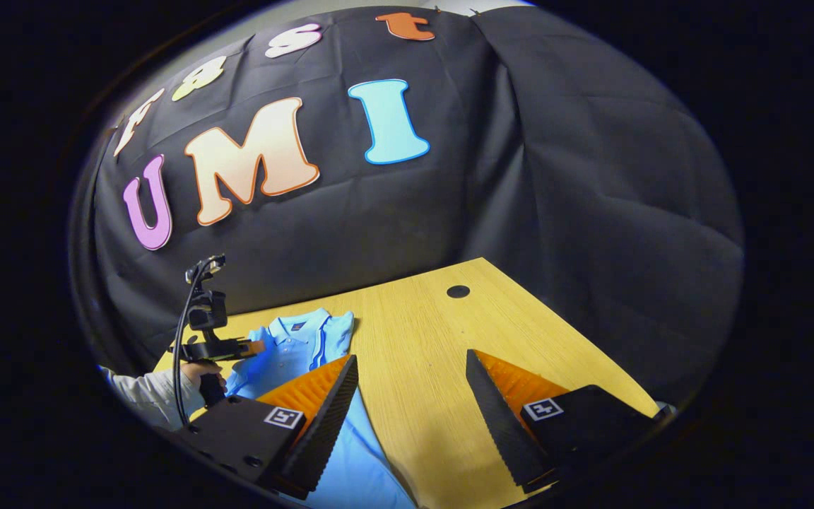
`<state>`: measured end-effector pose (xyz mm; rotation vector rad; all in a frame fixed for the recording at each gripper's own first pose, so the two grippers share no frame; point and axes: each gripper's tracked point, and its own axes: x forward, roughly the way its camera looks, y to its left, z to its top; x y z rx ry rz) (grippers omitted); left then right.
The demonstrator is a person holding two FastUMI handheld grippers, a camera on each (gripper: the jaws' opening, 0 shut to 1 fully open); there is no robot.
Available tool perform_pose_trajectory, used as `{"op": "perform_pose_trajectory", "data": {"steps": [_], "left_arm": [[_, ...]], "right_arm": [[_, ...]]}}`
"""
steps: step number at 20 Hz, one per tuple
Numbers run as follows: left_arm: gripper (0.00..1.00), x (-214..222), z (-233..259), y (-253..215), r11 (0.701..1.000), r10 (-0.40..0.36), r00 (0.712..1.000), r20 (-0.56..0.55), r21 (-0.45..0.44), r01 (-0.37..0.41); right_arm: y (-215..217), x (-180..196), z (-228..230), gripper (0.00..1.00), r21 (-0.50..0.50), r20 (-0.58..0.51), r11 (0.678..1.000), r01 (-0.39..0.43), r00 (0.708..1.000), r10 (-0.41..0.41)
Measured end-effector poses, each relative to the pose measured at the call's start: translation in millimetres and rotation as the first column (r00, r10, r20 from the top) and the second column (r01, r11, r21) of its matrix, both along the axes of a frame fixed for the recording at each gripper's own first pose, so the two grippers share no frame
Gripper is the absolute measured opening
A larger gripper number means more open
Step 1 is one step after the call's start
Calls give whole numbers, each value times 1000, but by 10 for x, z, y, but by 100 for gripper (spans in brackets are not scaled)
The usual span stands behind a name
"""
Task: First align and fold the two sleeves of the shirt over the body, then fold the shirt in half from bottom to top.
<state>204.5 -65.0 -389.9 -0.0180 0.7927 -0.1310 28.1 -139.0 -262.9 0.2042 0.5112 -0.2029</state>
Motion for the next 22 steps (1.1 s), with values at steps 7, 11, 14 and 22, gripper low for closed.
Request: {"op": "perform_pose_trajectory", "data": {"steps": [7, 11, 14, 22], "left_arm": [[95, -74, 295, -83, 997, -63, 997, 46, -36, 64], [96, -246, 702, 50, 997, -41, 993, 115, -57, 47], [97, -440, 1057, 257, 997, -5, 985, 174, -70, 18], [96, -1315, 1695, 815, 1000, -26, 960, 279, 16, 23]], "right_arm": [[125, 18, 94, 97, 16, 27, 1000, -25, 999, 25], [257, -8, 124, 97, 25, 40, 998, -66, 997, 65], [327, -69, 139, 97, 13, 48, 995, -100, 994, 100], [710, -395, 172, 97, -54, 36, 970, -238, 970, 240]]}}
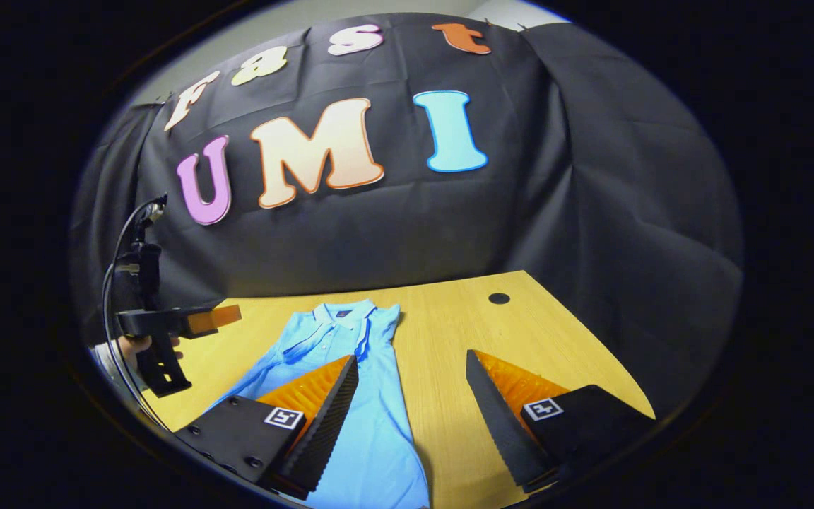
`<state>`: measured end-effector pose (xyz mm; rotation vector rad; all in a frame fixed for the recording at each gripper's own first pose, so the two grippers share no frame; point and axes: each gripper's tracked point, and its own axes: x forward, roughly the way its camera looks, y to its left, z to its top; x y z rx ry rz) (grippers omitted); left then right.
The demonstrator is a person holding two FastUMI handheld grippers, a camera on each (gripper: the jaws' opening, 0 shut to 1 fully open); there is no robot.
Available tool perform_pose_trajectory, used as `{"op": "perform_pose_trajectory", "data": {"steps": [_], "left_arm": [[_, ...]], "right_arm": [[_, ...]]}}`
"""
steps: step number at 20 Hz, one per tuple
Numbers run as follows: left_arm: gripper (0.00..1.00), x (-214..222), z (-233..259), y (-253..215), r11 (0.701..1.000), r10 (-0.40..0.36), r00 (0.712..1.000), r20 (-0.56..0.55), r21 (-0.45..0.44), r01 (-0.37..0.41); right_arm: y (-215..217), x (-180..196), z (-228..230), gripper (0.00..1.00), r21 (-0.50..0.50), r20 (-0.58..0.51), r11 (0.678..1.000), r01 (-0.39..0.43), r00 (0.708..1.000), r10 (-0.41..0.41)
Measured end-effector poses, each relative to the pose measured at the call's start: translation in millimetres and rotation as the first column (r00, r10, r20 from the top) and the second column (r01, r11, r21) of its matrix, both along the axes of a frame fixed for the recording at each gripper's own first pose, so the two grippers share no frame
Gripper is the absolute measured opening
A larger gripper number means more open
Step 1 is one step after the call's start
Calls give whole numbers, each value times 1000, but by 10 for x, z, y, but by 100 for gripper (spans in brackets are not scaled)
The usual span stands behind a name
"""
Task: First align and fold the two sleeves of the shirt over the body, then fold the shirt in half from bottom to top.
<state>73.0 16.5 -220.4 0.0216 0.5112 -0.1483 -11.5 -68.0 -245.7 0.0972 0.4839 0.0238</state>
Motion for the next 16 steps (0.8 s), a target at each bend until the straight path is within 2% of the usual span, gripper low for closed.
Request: {"op": "perform_pose_trajectory", "data": {"steps": [5, 11, 16], "left_arm": [[96, -630, 69, 175, 1000, 3, 1000, -15, 12, -3], [96, -1291, -123, 313, 1000, 8, 997, -80, 31, -6], [96, -1782, -391, 342, 999, 0, 987, -159, 42, 7]], "right_arm": [[180, -255, -14, 97, -10, -5, 999, -49, 999, 49], [240, -618, -127, 97, -25, -28, 998, -54, 998, 53], [267, -975, -387, 97, -44, -94, 996, -72, 993, 68]]}}
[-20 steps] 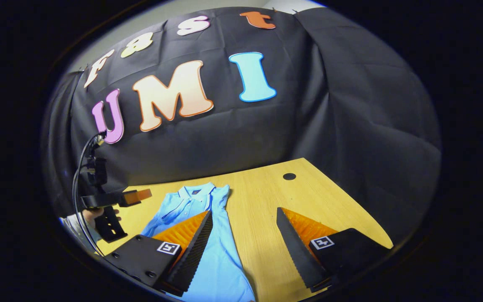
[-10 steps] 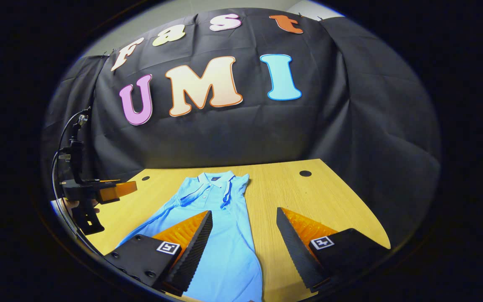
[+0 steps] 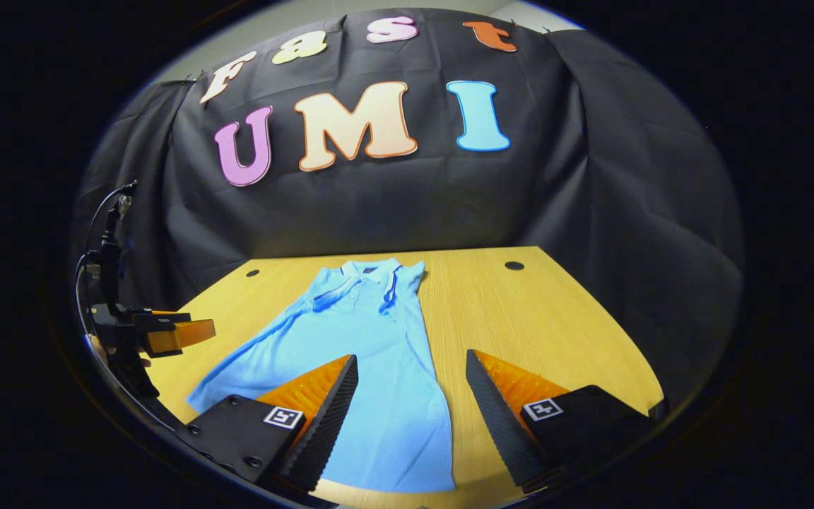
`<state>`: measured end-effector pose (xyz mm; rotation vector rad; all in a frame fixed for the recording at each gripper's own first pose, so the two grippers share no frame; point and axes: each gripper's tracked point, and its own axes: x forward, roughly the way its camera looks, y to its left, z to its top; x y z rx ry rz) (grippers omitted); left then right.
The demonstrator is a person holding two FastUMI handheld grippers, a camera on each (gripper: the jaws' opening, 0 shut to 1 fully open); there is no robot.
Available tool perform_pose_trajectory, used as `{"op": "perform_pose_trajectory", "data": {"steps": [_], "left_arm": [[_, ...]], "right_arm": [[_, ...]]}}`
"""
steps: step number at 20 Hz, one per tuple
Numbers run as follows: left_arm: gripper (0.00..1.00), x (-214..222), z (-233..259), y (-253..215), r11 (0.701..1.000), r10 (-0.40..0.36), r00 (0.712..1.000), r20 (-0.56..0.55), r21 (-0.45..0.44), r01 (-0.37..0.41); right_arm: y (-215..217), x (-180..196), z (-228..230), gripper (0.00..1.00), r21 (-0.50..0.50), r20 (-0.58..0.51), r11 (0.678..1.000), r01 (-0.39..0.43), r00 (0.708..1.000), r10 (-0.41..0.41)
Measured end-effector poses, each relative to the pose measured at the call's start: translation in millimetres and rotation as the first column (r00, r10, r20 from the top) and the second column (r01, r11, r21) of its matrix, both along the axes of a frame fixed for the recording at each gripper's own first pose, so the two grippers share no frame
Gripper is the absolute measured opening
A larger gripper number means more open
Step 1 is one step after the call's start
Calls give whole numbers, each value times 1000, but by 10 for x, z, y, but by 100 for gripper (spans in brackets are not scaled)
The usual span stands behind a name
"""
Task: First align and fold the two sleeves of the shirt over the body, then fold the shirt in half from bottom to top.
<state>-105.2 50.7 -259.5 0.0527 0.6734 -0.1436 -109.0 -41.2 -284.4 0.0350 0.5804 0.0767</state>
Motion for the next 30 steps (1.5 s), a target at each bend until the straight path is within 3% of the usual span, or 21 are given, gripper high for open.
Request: {"op": "perform_pose_trajectory", "data": {"steps": [10, 18, 26, 27, 29, 30], "left_arm": [[96, -711, -570, 212, 998, -8, 989, -146, 64, 18], [95, -1025, -877, 409, 992, 3, 978, -206, 126, 24], [94, -1035, -892, 376, 997, -15, 983, -182, 78, 30], [94, -1023, -893, 351, 998, -16, 984, -177, 65, 28], [87, -1065, -905, 305, 999, -16, 984, -176, 48, 25], [83, -1072, -926, 267, 999, -14, 983, -183, 49, 24]], "right_arm": [[-8, -576, -588, 97, -39, -152, 999, -27, 988, 21], [-2, -926, -950, 97, -73, -254, 996, -50, 967, 30], [29, -1084, -1171, 98, -75, -311, 995, -70, 949, 44], [36, -1103, -1195, 93, -75, -322, 995, -72, 946, 45], [89, -1122, -1217, 98, -69, -321, 993, -93, 945, 66], [127, -1124, -1214, 91, -68, -315, 992, -107, 946, 80]]}}
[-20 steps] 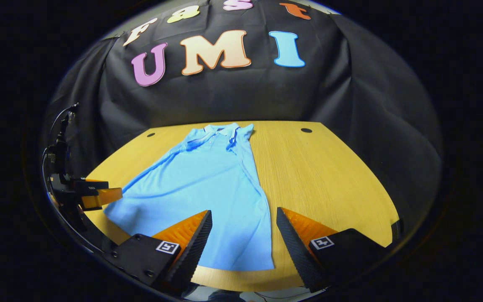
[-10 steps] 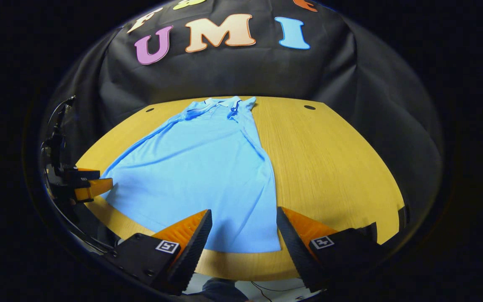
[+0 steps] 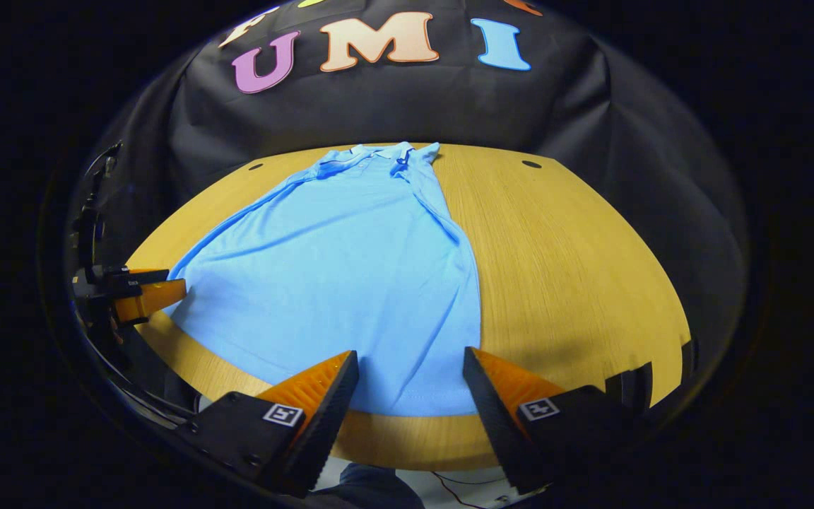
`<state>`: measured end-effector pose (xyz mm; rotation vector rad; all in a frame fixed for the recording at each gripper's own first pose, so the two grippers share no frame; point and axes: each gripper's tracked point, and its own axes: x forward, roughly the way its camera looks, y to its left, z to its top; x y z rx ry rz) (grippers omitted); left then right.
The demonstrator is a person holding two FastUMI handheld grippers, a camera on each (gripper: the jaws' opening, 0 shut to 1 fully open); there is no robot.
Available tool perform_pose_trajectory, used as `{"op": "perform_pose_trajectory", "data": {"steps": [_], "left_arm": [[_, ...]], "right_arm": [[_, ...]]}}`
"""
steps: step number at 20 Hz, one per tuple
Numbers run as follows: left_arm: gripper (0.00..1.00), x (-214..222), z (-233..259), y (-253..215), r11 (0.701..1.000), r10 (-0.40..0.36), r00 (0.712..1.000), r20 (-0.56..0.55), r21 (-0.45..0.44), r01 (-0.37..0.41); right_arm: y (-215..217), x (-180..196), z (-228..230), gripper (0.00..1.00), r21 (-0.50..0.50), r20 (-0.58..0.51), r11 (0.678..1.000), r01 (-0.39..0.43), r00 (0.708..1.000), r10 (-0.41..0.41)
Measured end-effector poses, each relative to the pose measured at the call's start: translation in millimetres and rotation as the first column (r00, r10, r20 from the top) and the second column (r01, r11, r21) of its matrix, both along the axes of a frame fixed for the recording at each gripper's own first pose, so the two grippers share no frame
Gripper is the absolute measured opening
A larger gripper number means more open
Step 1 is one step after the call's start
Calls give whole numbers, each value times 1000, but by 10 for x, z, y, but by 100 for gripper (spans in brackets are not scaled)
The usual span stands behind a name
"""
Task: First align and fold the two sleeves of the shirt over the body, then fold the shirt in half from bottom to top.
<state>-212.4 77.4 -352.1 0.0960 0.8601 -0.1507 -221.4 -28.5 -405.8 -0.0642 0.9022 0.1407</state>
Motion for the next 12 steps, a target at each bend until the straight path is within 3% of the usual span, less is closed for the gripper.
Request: {"op": "perform_pose_trajectory", "data": {"steps": [1, 2, 3, 5, 6, 7, 9, 12], "left_arm": [[71, 16, -5, -43, 1000, -8, 1000, -2, 1, 8], [69, -2, -17, -100, 1000, -23, 1000, -10, -2, 23], [51, -1, -18, -151, 999, -34, 999, -9, 2, 34], [25, -11, -27, -235, 998, -51, 999, 0, 20, 51], [16, -21, -36, -227, 998, -52, 999, 4, 47, 52], [6, -26, -12, -234, 996, -53, 999, 12, 70, 52], [0, -34, -48, -272, 993, -71, 997, -19, 91, 72], [0, -44, -30, -322, 999, -32, 996, -82, 18, 34]], "right_arm": [[55, -3, -14, 80, 8, 1, 1000, -20, 1000, 20], [102, -9, -4, 74, 14, 10, 999, -36, 999, 36], [170, -7, -22, 55, 30, 12, 998, -50, 999, 50], [245, -7, -39, 19, 49, 12, 997, -51, 999, 51], [245, 4, -41, 9, 53, 10, 997, -52, 999, 52], [251, 16, -47, 7, 63, 0, 997, -49, 999, 49], [263, 38, -75, 3, 99, -24, 994, -36, 999, 38], [260, 74, -82, 2, 123, -44, 992, -15, 999, 20]]}}
